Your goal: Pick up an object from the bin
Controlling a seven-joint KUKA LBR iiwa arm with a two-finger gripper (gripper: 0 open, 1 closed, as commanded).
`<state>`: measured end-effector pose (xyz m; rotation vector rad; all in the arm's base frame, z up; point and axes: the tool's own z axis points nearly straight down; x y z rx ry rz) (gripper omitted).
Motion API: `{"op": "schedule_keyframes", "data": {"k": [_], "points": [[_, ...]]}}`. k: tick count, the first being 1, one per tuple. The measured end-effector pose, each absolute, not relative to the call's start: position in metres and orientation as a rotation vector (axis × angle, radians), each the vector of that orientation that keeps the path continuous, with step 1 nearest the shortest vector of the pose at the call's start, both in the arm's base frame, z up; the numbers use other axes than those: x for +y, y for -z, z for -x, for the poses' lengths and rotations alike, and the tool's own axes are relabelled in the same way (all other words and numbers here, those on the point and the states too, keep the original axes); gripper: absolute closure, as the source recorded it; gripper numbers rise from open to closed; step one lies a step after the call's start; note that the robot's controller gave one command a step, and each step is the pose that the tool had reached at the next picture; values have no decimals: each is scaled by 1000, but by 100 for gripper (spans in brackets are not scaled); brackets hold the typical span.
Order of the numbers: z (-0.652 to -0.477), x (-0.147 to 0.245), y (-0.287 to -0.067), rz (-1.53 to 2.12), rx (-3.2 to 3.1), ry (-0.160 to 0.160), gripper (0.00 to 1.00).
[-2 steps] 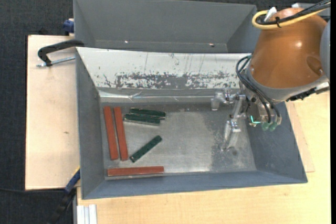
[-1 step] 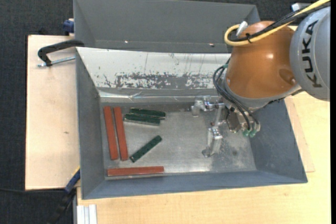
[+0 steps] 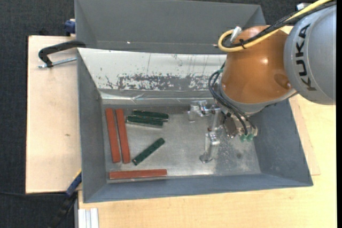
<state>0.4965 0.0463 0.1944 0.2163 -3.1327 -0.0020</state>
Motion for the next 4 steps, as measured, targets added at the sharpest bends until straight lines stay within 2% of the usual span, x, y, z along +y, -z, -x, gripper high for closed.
{"op": "schedule_keyframes", "data": {"k": [1, 2, 3, 4], "points": [[-500, 46, -194, -208, -3138, 3, 0], [-518, 110, -124, -614, -3092, 12, 0], [-521, 58, -70, -474, -3106, 2, 100], [-521, 58, -70, -474, -3106, 2, 0]]}}
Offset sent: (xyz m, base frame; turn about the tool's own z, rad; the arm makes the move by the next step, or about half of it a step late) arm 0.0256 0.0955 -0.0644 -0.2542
